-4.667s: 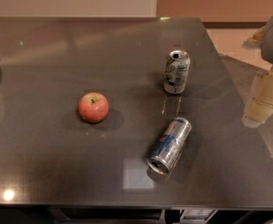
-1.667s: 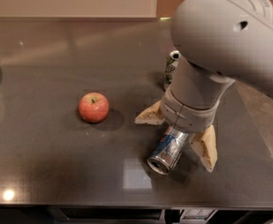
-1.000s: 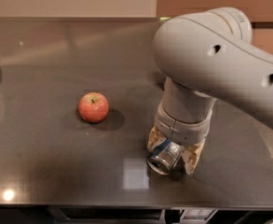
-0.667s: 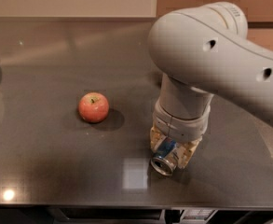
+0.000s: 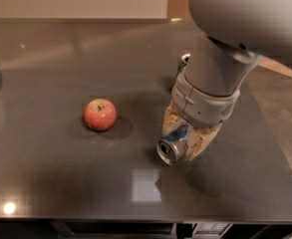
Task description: Place redbull can upright
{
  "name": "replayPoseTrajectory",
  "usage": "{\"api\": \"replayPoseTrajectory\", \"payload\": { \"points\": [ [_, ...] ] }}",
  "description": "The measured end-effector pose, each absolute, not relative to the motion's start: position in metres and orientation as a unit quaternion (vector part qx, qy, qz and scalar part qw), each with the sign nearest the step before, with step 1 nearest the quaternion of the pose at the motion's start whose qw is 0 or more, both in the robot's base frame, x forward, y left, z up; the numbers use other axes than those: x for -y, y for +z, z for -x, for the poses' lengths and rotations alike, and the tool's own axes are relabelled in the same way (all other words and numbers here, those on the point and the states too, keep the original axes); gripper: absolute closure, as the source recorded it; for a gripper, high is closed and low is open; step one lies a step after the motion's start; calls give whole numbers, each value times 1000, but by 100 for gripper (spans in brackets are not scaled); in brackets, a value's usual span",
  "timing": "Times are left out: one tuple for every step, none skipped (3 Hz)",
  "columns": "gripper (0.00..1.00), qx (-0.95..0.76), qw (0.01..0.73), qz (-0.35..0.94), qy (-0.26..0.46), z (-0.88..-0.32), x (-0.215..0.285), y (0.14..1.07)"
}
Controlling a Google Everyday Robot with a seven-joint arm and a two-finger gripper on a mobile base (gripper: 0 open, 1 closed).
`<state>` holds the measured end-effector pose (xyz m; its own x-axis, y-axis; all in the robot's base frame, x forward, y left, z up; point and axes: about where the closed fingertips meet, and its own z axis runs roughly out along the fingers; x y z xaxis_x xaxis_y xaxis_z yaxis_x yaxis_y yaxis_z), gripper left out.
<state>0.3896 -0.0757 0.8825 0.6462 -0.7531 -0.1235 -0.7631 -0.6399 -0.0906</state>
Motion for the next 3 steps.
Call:
{"api": "replayPoseTrajectory", "payload": {
  "points": [
    [100,-493,133,855,91,-394,70,908],
    [100,-536,198,801,177,-397,63,914],
    [100,-552,251,752,259,-399,54,918]
  ]
}}
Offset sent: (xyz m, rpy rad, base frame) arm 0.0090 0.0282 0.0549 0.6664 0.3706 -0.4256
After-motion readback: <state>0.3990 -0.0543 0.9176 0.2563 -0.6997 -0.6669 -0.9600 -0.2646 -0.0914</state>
